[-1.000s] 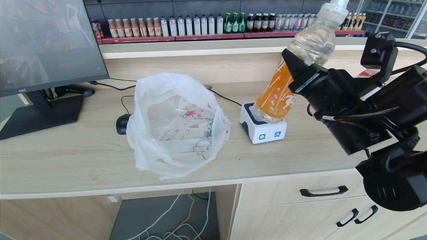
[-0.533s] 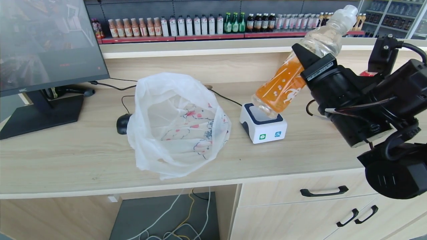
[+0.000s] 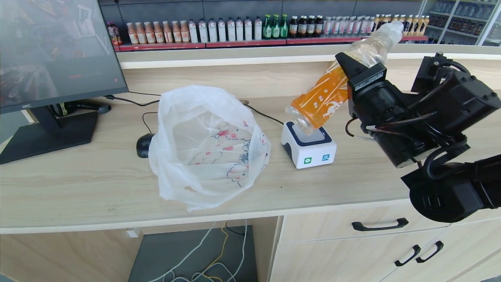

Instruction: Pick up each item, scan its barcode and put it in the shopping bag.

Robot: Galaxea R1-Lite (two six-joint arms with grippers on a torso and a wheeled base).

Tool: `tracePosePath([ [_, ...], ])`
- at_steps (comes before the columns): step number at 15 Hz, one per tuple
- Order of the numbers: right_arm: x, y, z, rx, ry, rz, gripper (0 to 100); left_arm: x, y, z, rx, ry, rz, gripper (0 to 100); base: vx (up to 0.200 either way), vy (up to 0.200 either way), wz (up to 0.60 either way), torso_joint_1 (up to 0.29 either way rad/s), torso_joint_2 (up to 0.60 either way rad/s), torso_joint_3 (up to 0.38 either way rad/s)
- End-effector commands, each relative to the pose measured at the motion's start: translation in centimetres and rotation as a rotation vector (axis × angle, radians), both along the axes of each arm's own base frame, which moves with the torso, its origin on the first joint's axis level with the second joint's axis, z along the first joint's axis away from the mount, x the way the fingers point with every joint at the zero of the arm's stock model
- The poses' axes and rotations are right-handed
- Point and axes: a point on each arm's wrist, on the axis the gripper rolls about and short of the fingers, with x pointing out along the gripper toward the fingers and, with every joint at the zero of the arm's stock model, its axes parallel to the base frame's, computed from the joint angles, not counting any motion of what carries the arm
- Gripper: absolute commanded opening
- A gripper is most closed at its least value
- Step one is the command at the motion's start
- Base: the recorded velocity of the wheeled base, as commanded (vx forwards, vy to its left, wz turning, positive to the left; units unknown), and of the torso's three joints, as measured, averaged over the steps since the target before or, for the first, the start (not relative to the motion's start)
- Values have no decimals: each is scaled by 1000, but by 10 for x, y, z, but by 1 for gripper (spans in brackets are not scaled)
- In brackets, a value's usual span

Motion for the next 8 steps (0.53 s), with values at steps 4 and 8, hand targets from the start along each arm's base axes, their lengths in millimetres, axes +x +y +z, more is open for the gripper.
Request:
tracePosePath([
  [4, 14, -2, -18, 74, 78, 24, 0, 0, 0, 0, 0, 1, 1, 100, 0, 0, 0, 0, 0, 0],
  [8, 17, -7, -27, 113, 124, 32, 0, 0, 0, 0, 0, -1, 1, 100, 0, 0, 0, 0, 0, 0],
])
